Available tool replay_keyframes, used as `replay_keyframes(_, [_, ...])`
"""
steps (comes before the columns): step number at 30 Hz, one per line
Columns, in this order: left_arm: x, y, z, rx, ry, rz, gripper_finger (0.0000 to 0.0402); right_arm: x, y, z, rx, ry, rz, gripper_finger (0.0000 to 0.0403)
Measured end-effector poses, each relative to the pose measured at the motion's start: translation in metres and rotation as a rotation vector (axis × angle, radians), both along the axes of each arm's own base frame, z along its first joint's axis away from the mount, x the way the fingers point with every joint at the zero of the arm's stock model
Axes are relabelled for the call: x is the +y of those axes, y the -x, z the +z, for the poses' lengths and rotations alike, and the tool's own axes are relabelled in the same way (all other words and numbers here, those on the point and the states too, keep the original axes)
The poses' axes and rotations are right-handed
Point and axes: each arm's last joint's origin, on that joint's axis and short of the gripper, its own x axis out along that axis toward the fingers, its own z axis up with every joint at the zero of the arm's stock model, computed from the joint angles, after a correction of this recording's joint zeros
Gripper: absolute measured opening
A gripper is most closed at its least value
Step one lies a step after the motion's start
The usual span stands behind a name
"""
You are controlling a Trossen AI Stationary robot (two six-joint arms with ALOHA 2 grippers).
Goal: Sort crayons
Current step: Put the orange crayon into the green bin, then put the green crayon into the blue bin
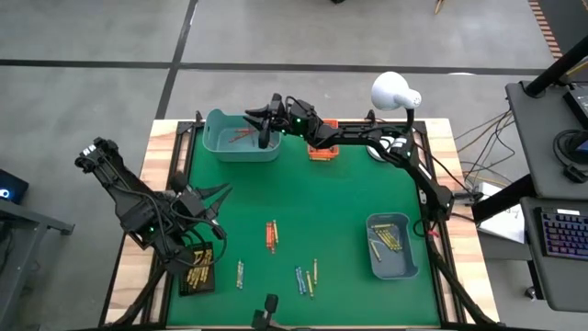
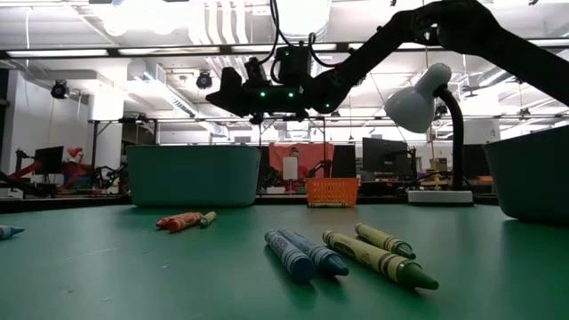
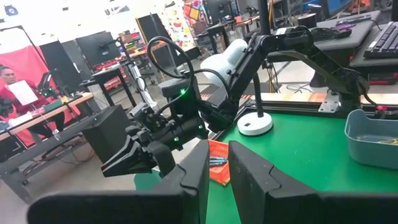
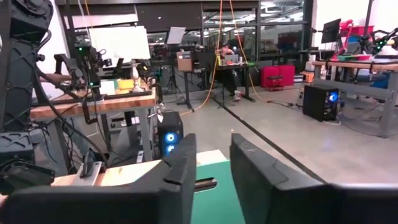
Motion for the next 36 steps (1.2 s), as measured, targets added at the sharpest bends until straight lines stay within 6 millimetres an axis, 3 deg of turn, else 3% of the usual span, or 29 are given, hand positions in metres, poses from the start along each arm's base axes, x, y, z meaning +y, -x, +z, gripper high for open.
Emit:
replay_keyframes(7, [0.0,0.0,0.0,-0.001,0.001,0.0,0.0042,0.003,0.002,0.01,0.003,-0.013,0.039,0.0132])
replay_keyframes(14, [-0.001,-0.001,0.0,-0.012,0.015,0.002,0.0042,0.023,0.027,0.079,0.076,-0.051,0.22,0.0136])
replay_keyframes(22, [-0.006,-0.013,-0.008,0.008,0.026,0.01,0.0042,0.094,0.084,0.163,0.306,0.023,0.362,0.0116])
replay_keyframes(26, [-0.006,-0.03,-0.016,0.1,0.053,-0.003,0.0042,0.132,0.12,0.192,0.402,0.005,0.433,0.0106])
replay_keyframes(31, [-0.002,-0.06,-0.025,0.254,0.051,-0.063,0.0042,0.174,0.16,0.209,0.534,-0.058,0.525,0.0094])
replay_keyframes(36, [0.015,-0.09,-0.03,0.377,0.05,-0.148,0.0042,0.209,0.185,0.207,0.693,-0.149,0.613,0.0082])
